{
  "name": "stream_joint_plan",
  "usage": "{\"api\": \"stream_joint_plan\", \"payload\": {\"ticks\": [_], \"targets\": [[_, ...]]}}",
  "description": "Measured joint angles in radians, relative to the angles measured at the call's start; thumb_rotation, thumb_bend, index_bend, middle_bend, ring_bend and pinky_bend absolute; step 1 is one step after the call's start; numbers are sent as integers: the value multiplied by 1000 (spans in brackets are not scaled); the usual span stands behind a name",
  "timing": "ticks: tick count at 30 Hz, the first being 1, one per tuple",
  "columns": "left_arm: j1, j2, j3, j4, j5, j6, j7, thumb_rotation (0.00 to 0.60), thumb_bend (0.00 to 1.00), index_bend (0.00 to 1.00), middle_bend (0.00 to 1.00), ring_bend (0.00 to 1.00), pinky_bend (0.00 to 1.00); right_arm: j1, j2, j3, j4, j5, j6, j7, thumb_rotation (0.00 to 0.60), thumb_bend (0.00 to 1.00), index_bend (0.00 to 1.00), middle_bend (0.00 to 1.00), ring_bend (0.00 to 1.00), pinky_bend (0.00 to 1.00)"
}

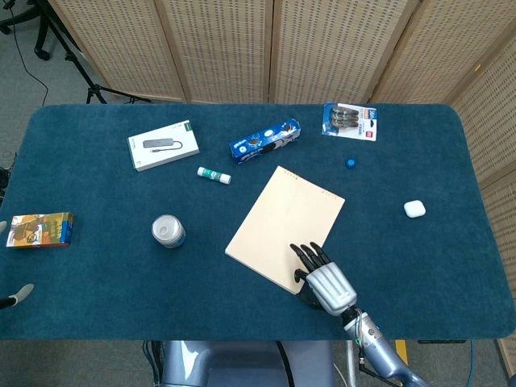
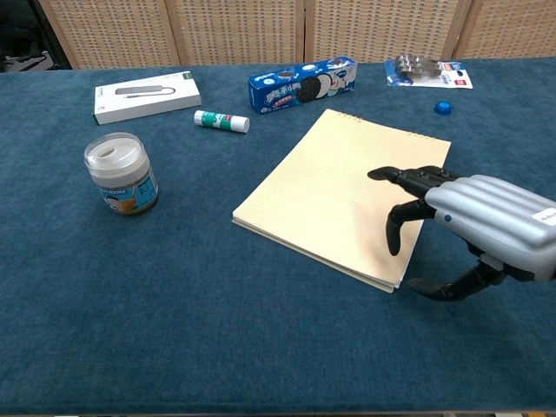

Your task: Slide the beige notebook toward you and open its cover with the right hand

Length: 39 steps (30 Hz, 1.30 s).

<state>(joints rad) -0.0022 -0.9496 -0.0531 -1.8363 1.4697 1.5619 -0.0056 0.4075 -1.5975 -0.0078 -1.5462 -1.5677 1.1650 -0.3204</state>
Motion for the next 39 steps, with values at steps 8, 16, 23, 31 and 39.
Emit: {"api": "stream_joint_plan", "payload": {"ticks": [8, 16, 23, 31, 39], "targets": [[0, 2, -2, 2, -3, 1, -8, 600, 0, 0, 0, 0, 0, 10, -53, -7, 64, -8, -14, 3, 600, 337, 458, 0, 0, 0], [-2, 7, -2, 2, -3, -5, -18, 600, 0, 0, 0, 0, 0, 33, -100, 12, 118, -16, -16, 25, 600, 337, 458, 0, 0, 0], [-4, 6, -3, 3, -7, -9, -16, 600, 0, 0, 0, 0, 0, 43, -117, 20, 152, -20, -11, 21, 600, 337, 458, 0, 0, 0], [-3, 8, -1, 1, -5, -9, -18, 600, 0, 0, 0, 0, 0, 49, -131, 25, 202, -50, 28, -19, 600, 337, 458, 0, 0, 0], [-4, 8, 0, 1, -4, -10, -18, 600, 0, 0, 0, 0, 0, 48, -146, 30, 253, -73, 71, -60, 600, 337, 458, 0, 0, 0]]}}
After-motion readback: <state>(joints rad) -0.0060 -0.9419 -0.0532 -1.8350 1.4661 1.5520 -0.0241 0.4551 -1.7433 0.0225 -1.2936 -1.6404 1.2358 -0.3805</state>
